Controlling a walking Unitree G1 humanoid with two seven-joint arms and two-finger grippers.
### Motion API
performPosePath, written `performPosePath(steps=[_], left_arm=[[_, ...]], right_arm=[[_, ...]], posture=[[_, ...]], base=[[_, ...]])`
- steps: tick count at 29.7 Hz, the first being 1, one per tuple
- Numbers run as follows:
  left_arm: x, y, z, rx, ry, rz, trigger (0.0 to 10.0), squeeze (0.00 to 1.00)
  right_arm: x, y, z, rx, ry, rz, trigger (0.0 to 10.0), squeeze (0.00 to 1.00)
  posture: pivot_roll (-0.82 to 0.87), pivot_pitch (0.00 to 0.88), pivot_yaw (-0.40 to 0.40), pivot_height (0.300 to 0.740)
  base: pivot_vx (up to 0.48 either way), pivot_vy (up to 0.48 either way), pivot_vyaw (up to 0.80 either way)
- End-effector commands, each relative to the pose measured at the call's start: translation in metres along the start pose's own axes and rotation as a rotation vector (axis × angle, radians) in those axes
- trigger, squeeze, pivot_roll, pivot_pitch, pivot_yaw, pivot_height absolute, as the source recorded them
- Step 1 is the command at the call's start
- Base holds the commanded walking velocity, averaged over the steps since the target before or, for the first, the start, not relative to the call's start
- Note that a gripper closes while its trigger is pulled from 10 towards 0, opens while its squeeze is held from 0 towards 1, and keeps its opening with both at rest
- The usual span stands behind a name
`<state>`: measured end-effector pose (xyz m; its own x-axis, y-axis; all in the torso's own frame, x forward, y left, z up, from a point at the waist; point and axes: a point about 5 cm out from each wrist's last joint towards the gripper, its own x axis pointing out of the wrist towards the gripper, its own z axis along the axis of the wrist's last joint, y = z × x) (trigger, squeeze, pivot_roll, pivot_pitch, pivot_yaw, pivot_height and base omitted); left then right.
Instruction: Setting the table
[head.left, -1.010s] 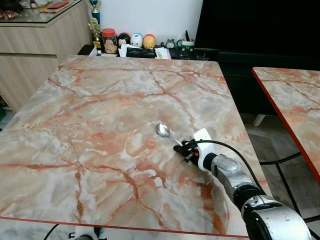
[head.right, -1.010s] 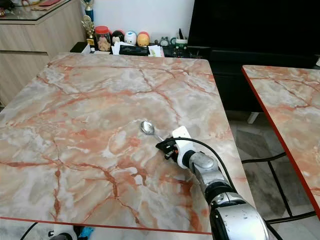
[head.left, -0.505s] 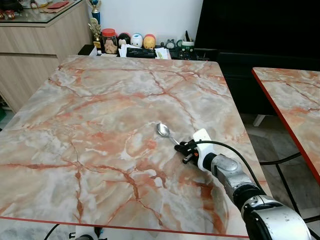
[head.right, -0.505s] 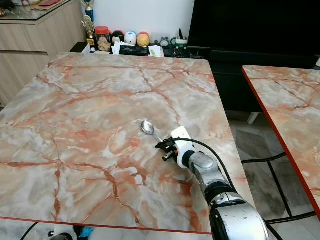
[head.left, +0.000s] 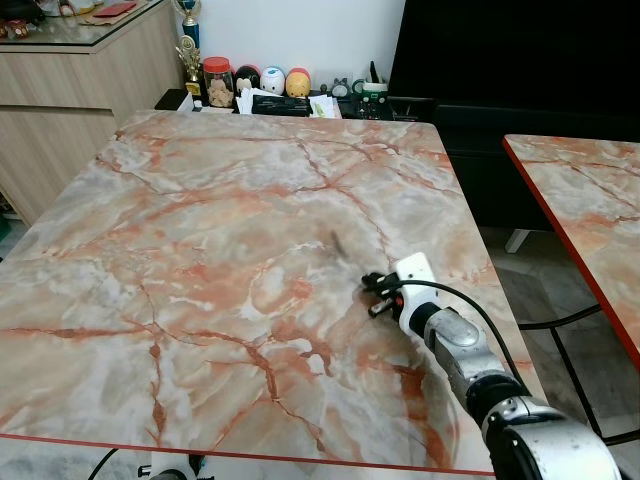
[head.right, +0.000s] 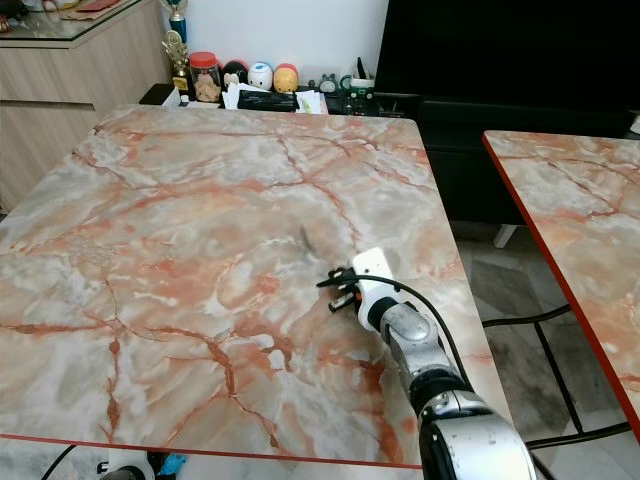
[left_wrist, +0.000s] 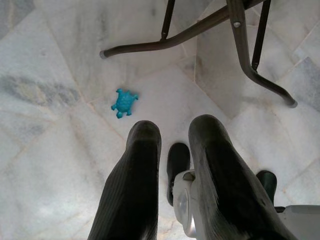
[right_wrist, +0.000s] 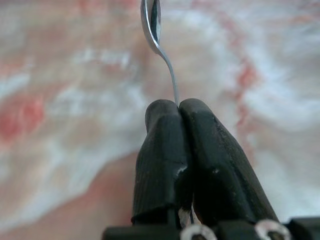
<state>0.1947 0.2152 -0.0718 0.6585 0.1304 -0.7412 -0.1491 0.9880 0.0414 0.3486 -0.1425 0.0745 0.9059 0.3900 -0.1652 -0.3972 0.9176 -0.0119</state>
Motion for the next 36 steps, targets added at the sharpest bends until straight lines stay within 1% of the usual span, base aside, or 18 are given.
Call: performPosePath(steps=[1, 2, 5, 6, 7, 10, 13, 14, 15, 17, 20, 23, 25, 29, 36], left_arm=[[-0.001, 0.003, -0.004, -0.001, 0.007, 0.012, 10.0, 0.00], [-0.001, 0.003, -0.004, 0.000, 0.007, 0.012, 10.0, 0.00], [-0.001, 0.003, -0.004, 0.001, 0.008, 0.011, 10.0, 0.00], [-0.001, 0.003, -0.005, 0.003, 0.008, 0.011, 10.0, 0.00], [-0.001, 0.003, -0.005, 0.007, 0.009, 0.009, 10.0, 0.00], [-0.001, 0.003, -0.005, 0.013, 0.010, 0.007, 10.0, 0.00], [-0.001, 0.003, -0.005, 0.016, 0.009, 0.007, 10.0, 0.00], [-0.002, 0.003, -0.005, 0.018, 0.008, 0.007, 10.0, 0.00], [-0.002, 0.003, -0.005, 0.018, 0.008, 0.007, 10.0, 0.00], [-0.002, 0.003, -0.005, 0.022, 0.007, 0.007, 10.0, 0.00], [-0.002, 0.003, -0.005, 0.025, 0.008, 0.005, 10.0, 0.00], [-0.002, 0.002, -0.005, 0.026, 0.004, 0.003, 10.0, 0.00], [-0.002, 0.003, -0.004, 0.027, -0.001, 0.005, 10.0, 0.00], [-0.002, 0.005, -0.005, 0.003, -0.005, 0.019, 10.0, 0.00], [-0.003, 0.008, -0.005, -0.008, -0.015, 0.026, 10.0, 0.00]], right_arm=[[-0.004, -0.004, 0.001, 0.033, -0.059, -0.052, 10.0, 0.00], [-0.008, -0.005, 0.000, 0.034, -0.084, -0.071, 10.0, 0.00], [-0.011, -0.006, -0.001, 0.035, -0.108, -0.092, 10.0, 0.00], [-0.014, -0.008, -0.001, 0.038, -0.132, -0.119, 10.0, 0.00], [-0.021, -0.011, 0.002, 0.037, -0.200, -0.179, 10.0, 0.00], [-0.031, -0.015, 0.010, 0.023, -0.305, -0.271, 10.0, 0.00], [-0.038, -0.012, 0.018, -0.034, -0.369, -0.292, 10.0, 0.00], [-0.042, -0.010, 0.023, -0.050, -0.409, -0.310, 10.0, 0.00], [-0.042, -0.010, 0.023, -0.050, -0.409, -0.310, 10.0, 0.00], [-0.048, -0.008, 0.028, -0.066, -0.447, -0.333, 10.0, 0.00], [-0.050, -0.006, 0.029, -0.086, -0.450, -0.343, 10.0, 0.00], [-0.056, -0.006, 0.031, -0.072, -0.465, -0.389, 10.0, 0.00], [-0.058, -0.003, 0.031, -0.073, -0.464, -0.385, 10.0, 0.00], [-0.063, -0.003, 0.028, -0.070, -0.448, -0.404, 10.0, 0.00], [-0.065, -0.001, 0.030, -0.074, -0.429, -0.411, 10.0, 0.00]], posture=[[0.13, 0.000, -0.053, 0.740], [0.13, 0.000, -0.052, 0.740], [0.12, 0.000, -0.051, 0.740], [0.12, 0.000, -0.050, 0.740], [0.12, 0.000, -0.049, 0.740], [0.11, 0.000, -0.050, 0.740], [0.11, 0.000, -0.050, 0.740], [0.11, 0.000, -0.048, 0.740], [0.11, 0.000, -0.048, 0.740], [0.11, 0.000, -0.048, 0.740], [0.10, 0.000, -0.046, 0.740], [0.10, 0.000, -0.047, 0.740], [0.10, 0.000, -0.048, 0.740], [0.10, 0.000, -0.047, 0.740], [0.10, 0.000, -0.052, 0.740]], base=[[0.000, 0.000, 0.00], [0.000, 0.000, 0.00], [0.000, 0.000, 0.00], [0.000, 0.000, 0.00], [0.000, 0.000, 0.00], [0.000, 0.000, 0.00], [0.000, 0.000, 0.00], [0.000, 0.000, 0.00], [0.000, 0.000, 0.00], [0.000, 0.000, 0.00], [0.000, 0.000, 0.00], [0.000, 0.000, 0.00], [0.000, 0.000, 0.00], [0.000, 0.000, 0.00], [0.000, 0.000, 0.00]])
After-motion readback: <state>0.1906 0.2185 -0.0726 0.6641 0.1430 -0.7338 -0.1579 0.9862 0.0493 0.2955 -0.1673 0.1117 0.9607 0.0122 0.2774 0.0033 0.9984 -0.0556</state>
